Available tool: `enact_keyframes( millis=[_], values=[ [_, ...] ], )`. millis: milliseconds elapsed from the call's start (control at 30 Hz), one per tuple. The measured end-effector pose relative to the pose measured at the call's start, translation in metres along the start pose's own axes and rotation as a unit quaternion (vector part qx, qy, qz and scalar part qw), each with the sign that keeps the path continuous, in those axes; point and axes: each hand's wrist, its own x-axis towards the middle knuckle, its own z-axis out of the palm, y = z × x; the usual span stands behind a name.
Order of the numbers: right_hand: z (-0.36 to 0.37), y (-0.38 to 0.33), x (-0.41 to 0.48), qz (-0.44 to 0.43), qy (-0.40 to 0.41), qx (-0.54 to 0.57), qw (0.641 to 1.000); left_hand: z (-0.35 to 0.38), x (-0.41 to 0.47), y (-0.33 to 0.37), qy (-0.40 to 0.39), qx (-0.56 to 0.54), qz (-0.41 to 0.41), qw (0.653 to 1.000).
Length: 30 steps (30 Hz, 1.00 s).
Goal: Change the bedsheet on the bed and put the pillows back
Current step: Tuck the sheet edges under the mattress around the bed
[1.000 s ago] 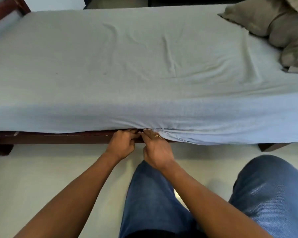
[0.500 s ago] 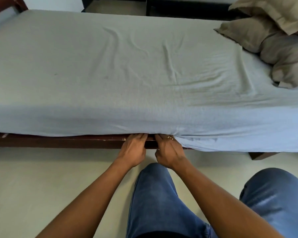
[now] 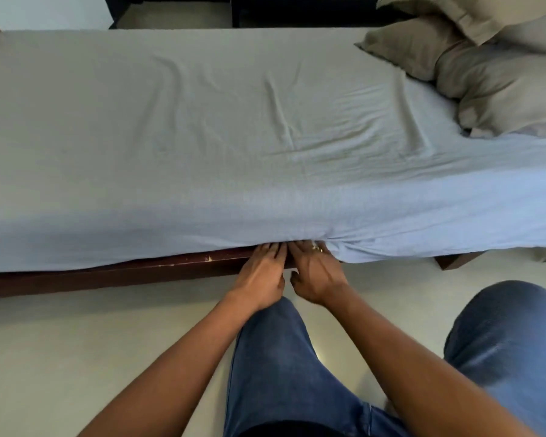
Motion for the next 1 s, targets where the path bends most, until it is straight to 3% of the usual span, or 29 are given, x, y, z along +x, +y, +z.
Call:
enact_keyframes(
  millis=[100,267,467,567,767,900,1000],
  values=[
    [0.002,-0.002,-0.048,-0.019,0.056,0.045,0.997,0.015,0.011,0.007,-0.006,0.023,-0.024,0.999],
    [0.007,0.034,-0.011,0.017,0.011,-0.033,0.999,0.012,0.002,0.014,-0.034,0.014,-0.061,0.997],
    [0.005,0.04,-0.001,0.012,-0.024,-0.033,0.999,0.004,0.014,0.028,-0.022,-0.023,0.015,0.999],
    [0.001,0.038,-0.024,0.006,0.029,-0.004,1.0,0.015,0.036,0.04,-0.028,-0.032,-0.001,0.999],
    [0.002,0.062,-0.005,0.048,0.01,-0.046,0.998,0.02,0.028,0.045,-0.033,-0.033,-0.03,0.998],
    [0.005,0.062,0.013,0.071,-0.029,-0.044,0.996,0.013,0.023,0.05,-0.019,-0.062,0.018,0.998],
    [-0.005,0.064,-0.014,0.039,-0.005,-0.02,0.999,0.015,0.044,0.057,-0.032,-0.065,0.054,0.996]
  ],
)
